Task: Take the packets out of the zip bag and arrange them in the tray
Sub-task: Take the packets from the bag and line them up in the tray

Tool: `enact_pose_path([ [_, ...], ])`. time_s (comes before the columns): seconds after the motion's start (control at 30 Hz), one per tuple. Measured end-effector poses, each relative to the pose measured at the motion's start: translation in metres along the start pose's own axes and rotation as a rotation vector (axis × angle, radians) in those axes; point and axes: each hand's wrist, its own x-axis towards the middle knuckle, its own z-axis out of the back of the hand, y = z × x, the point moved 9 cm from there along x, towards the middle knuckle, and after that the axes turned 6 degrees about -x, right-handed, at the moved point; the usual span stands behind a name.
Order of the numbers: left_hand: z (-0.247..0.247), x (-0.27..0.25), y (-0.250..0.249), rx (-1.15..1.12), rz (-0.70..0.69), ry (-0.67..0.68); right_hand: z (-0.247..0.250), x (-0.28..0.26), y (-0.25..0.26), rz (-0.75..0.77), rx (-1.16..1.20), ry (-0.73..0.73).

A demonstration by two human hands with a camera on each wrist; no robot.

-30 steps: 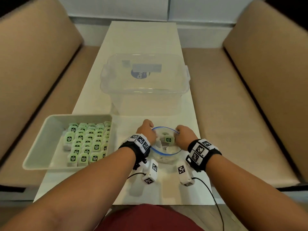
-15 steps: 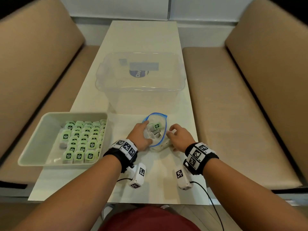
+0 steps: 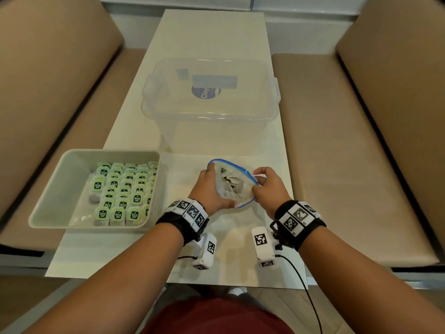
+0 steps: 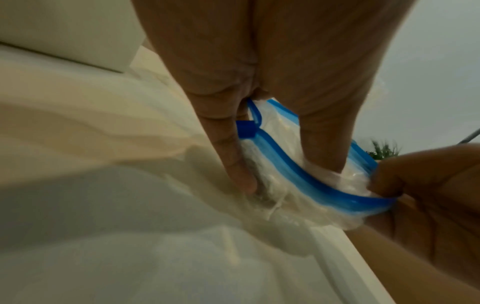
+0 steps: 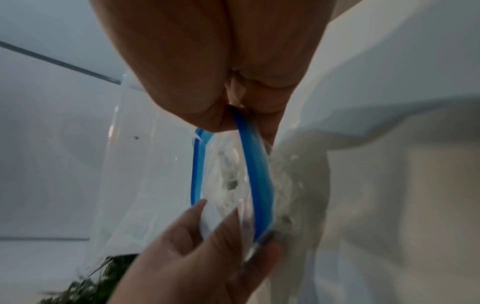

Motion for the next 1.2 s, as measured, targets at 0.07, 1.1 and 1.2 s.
enact_pose_path([
  [0.07, -0.004, -0.001, 0.004, 0.034, 0.007, 0.017, -0.001, 0.001, -0.011, -0.066, 0.056, 0.043],
  [1.1, 0.014, 0.000, -0.035, 0.420, -0.141, -0.032, -0.011, 0.015, -0.013, -0.198, 0.024, 0.059],
  [1.2, 0.003, 0.000, -0.043, 0.481, -0.182, 0.042, -0.015, 0.016, -0.014, -0.206, -0.004, 0.078],
])
